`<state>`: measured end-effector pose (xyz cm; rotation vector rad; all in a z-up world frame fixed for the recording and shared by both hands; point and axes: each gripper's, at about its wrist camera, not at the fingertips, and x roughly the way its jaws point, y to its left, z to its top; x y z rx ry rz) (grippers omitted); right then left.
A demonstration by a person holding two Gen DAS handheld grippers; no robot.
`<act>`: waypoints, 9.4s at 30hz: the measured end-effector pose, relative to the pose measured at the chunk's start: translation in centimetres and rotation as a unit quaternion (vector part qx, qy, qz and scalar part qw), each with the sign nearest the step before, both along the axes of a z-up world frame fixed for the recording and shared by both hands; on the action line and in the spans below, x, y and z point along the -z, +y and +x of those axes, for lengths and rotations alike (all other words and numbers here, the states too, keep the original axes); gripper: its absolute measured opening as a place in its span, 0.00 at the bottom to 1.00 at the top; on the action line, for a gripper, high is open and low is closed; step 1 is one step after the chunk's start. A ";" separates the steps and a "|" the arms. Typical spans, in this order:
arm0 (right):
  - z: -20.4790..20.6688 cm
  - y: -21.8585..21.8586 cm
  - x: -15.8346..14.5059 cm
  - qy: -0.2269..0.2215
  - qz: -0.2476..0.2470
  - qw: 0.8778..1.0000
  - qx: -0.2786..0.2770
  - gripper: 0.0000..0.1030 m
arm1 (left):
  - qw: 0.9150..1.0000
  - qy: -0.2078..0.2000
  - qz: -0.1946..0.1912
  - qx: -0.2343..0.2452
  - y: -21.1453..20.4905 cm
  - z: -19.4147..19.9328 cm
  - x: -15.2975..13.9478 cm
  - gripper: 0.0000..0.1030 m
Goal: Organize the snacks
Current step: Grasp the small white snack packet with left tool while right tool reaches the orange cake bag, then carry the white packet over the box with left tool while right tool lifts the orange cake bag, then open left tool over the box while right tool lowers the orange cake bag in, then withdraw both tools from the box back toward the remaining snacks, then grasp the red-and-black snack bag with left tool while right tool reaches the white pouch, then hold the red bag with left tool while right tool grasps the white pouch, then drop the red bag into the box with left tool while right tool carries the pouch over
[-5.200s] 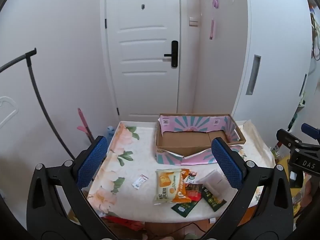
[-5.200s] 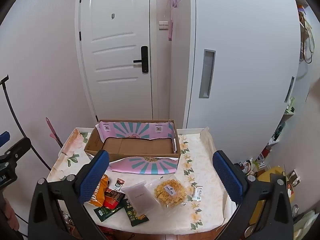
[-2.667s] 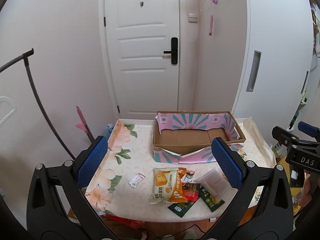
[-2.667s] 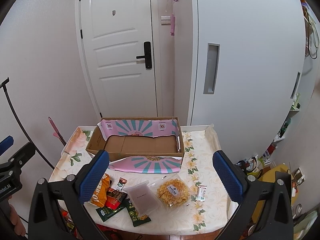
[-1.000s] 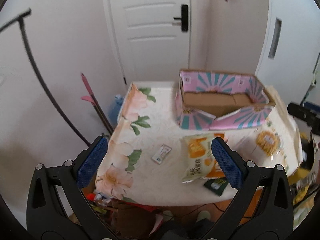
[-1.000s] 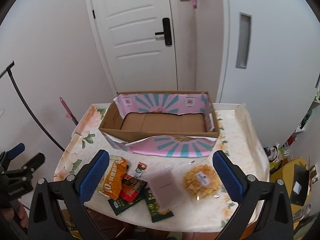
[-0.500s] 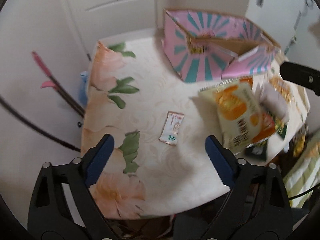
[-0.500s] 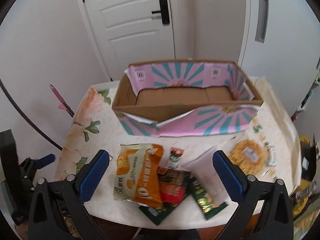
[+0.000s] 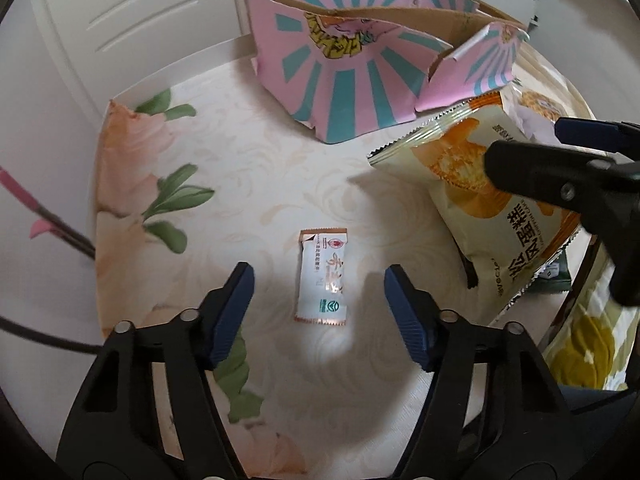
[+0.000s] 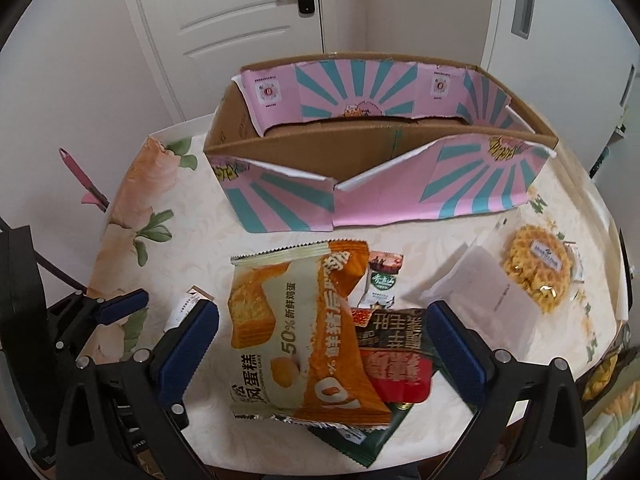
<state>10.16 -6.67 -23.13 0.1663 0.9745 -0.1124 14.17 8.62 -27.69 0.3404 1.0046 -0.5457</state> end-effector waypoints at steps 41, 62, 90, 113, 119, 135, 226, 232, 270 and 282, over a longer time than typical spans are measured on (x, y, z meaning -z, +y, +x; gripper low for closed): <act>2.0 3.1 0.9 0.016 -0.036 0.997 -0.068 0.60 | 0.995 -0.007 -0.056 -0.080 2.5 1.0 -4.1 0.20; 6.4 -8.3 -12.1 -0.096 0.010 0.990 -0.106 0.60 | 0.978 -0.096 -0.102 -0.152 -7.3 6.9 -18.2 0.20; 17.1 -20.4 -4.1 0.016 0.049 0.993 -0.104 0.60 | 0.984 0.018 -0.010 -0.175 -19.2 18.8 -7.2 0.20; 18.6 -20.8 -3.1 0.046 0.072 0.991 -0.101 0.60 | 0.988 0.020 -0.013 -0.155 -17.0 15.4 -7.7 1.00; 19.6 -21.1 -2.9 0.072 0.100 0.986 -0.114 0.68 | 0.984 -0.023 -0.004 -0.175 -16.2 13.0 -11.1 1.00; 15.7 -22.3 -6.5 -0.005 0.093 0.984 -0.151 0.96 | 0.961 -0.097 -0.004 -0.259 -13.3 5.2 -15.7 1.00; -0.1 -15.6 6.9 0.019 0.056 0.934 -0.353 0.74 | 0.980 0.020 -0.074 -0.186 -15.0 -4.3 1.6 0.73; 0.0 -15.4 7.1 0.009 0.032 0.935 -0.353 0.58 | 0.977 0.013 -0.084 -0.194 -14.4 -4.9 0.8 0.73; 8.4 -19.2 -11.0 -0.097 0.047 0.962 -0.253 0.56 | 0.974 -0.078 -0.102 -0.188 -12.8 8.2 -16.1 0.73; 13.7 -17.9 -8.9 -0.047 0.065 0.981 -0.177 0.56 | 0.988 -0.007 -0.069 -0.138 -13.0 15.1 -10.0 0.81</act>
